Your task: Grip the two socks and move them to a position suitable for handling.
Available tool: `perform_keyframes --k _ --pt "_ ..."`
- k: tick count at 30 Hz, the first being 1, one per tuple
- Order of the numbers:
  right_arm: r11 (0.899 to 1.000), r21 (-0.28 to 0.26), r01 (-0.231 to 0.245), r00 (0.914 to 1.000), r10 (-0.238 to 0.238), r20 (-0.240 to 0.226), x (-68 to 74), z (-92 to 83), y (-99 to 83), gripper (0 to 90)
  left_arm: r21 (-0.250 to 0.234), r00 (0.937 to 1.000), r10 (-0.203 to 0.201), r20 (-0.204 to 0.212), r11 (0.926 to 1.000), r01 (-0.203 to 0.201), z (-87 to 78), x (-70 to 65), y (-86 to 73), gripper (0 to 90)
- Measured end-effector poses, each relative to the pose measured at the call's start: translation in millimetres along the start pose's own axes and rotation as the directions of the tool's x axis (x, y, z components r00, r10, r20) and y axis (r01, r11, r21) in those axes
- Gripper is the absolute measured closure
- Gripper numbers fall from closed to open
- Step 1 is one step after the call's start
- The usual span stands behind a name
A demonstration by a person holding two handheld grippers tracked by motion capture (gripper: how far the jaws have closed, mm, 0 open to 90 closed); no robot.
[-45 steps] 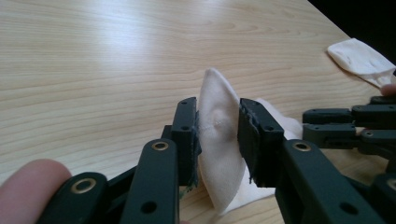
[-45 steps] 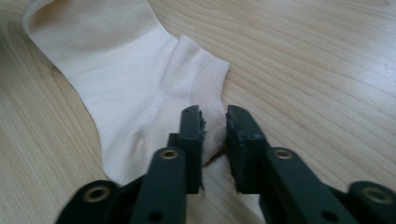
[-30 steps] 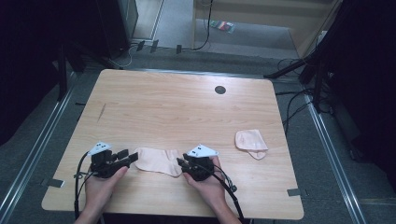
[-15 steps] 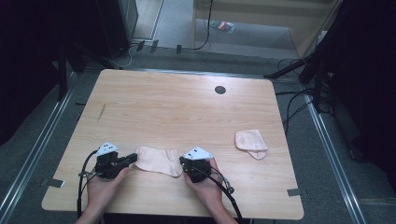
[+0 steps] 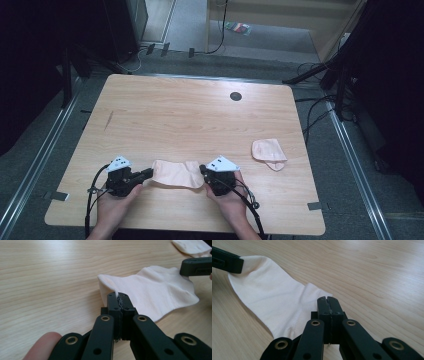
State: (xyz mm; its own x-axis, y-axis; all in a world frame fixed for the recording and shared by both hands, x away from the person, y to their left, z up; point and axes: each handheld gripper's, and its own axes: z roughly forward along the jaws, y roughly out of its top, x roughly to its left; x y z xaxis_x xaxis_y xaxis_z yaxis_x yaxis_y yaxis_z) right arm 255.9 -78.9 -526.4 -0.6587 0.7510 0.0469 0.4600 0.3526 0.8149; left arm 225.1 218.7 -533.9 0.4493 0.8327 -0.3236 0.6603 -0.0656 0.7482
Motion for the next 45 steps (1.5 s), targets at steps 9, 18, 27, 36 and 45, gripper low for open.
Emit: perform_keyframes --k 9,18,27,36,45 --pt "1.0 0.01 -0.001 1.0 0.001 0.006 -11.7 -34.9 -8.2 90.0 0.005 0.9972 0.027 0.069 0.9996 -0.028 -3.4 -28.9 -8.7 90.0" --pt "0.998 0.053 -0.037 0.9993 0.037 0.0 -20.2 -53.5 -36.9 90.0 0.046 0.9949 0.049 0.088 0.9975 -0.053 4.2 -51.2 -27.5 90.0" --pt "0.997 0.012 -0.071 0.9971 0.071 0.027 -35.1 -61.2 -34.1 57.9 0.026 0.9952 0.02 0.096 0.9994 -0.023 8.2 -43.5 -22.8 36.3" --pt "0.977 -0.092 -0.193 0.9668 0.206 0.152 -91.9 -87.1 -15.7 53.1 -0.052 0.998 -0.024 0.059 0.9983 0.027 -1.4 -18.4 -11.9 30.4" --pt "0.962 -0.097 -0.254 0.9059 0.272 0.324 -150.5 -85.7 -12.5 46.5 -0.074 0.9997 -0.024 -0.008 0.997 0.024 -0.3 5.7 -5.3 30.0"
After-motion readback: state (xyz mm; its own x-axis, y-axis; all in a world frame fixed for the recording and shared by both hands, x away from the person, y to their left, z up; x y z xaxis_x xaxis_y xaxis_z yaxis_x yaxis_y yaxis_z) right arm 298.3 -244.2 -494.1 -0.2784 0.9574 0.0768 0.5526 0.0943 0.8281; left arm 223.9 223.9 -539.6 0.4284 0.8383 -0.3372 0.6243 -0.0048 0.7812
